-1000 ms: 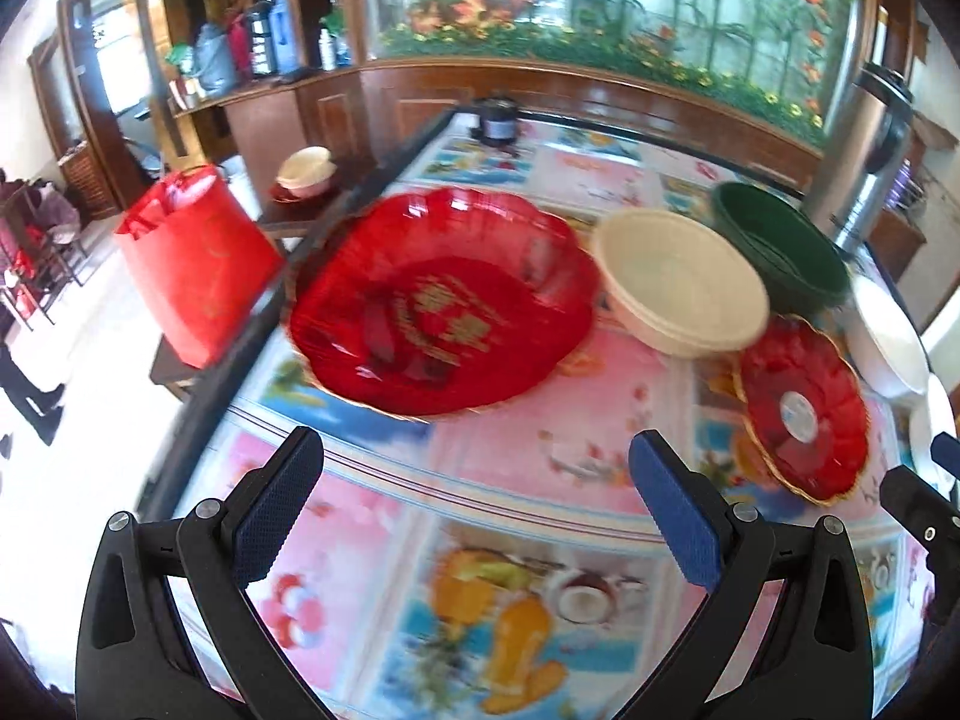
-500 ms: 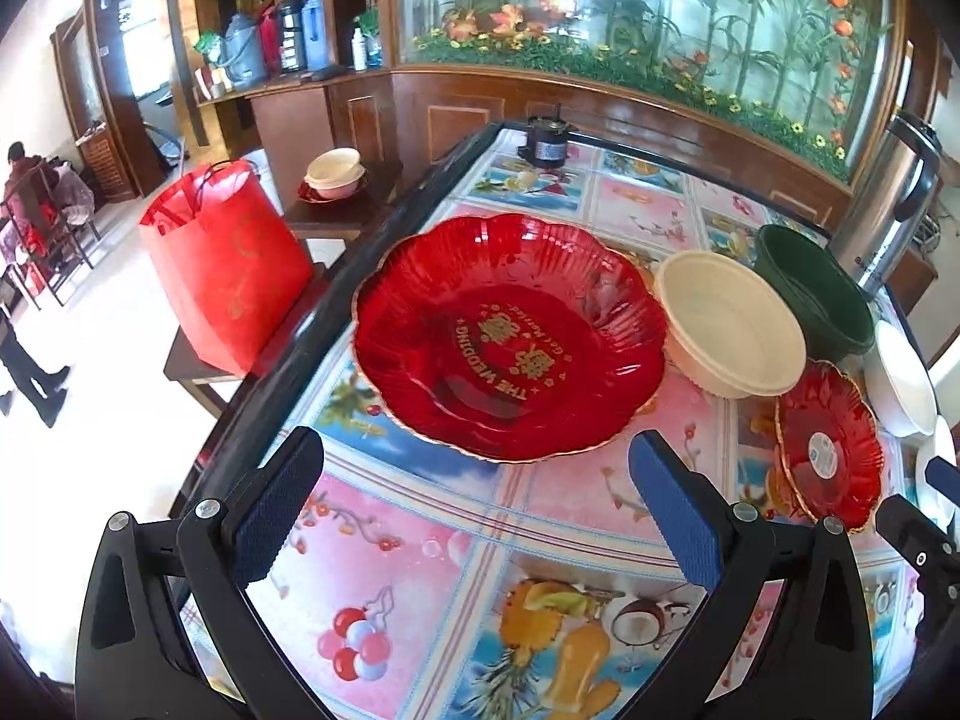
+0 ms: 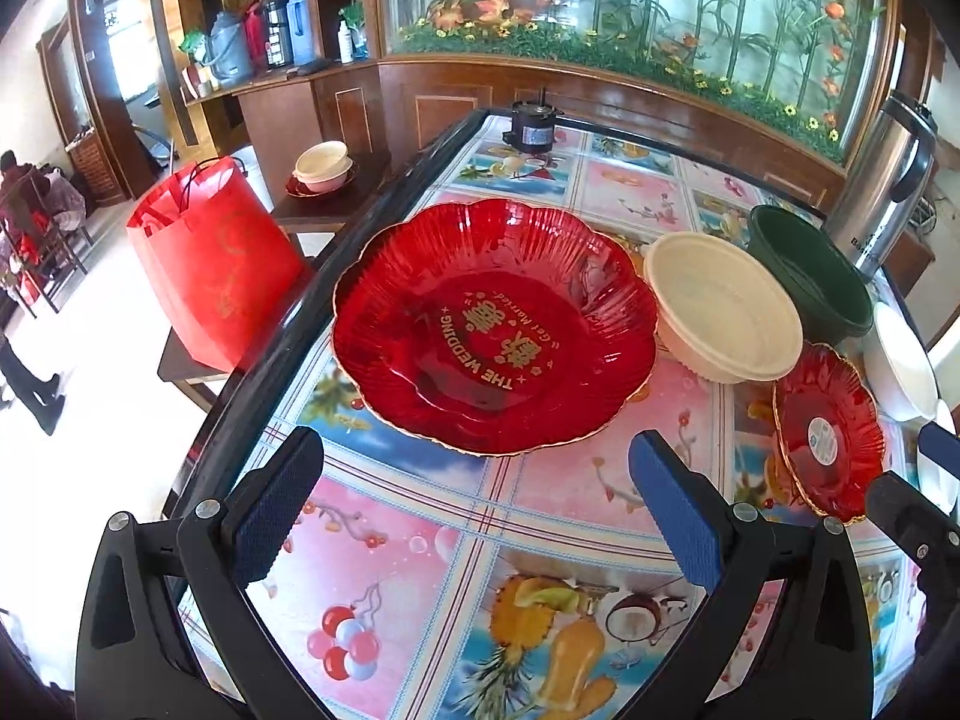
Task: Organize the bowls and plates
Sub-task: 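Move the left gripper toward the large red 'THE WEDDING' plate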
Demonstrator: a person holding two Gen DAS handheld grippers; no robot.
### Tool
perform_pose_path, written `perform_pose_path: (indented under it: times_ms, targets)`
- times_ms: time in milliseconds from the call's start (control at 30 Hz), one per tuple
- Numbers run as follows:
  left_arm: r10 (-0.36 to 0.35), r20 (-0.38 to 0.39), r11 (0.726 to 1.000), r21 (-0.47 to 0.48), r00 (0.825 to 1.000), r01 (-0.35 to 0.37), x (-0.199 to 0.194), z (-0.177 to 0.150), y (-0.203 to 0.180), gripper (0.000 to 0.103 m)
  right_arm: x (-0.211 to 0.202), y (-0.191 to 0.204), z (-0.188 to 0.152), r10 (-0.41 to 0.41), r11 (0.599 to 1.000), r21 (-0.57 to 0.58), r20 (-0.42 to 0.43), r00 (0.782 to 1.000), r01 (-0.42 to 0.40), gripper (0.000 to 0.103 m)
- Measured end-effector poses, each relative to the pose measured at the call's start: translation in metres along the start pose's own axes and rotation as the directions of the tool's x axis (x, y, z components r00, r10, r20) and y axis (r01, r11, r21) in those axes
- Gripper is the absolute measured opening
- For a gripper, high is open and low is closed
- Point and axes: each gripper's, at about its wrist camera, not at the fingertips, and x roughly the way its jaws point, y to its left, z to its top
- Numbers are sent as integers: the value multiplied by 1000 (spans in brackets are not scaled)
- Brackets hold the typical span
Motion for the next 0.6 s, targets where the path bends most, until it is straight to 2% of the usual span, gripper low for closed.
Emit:
perform_pose_path:
  times_ms: [600]
  targets:
    - [17,-37,999,-31,999,-18,20,3,9,103,15,32,13,64,996,-67,-11,998,-65,103]
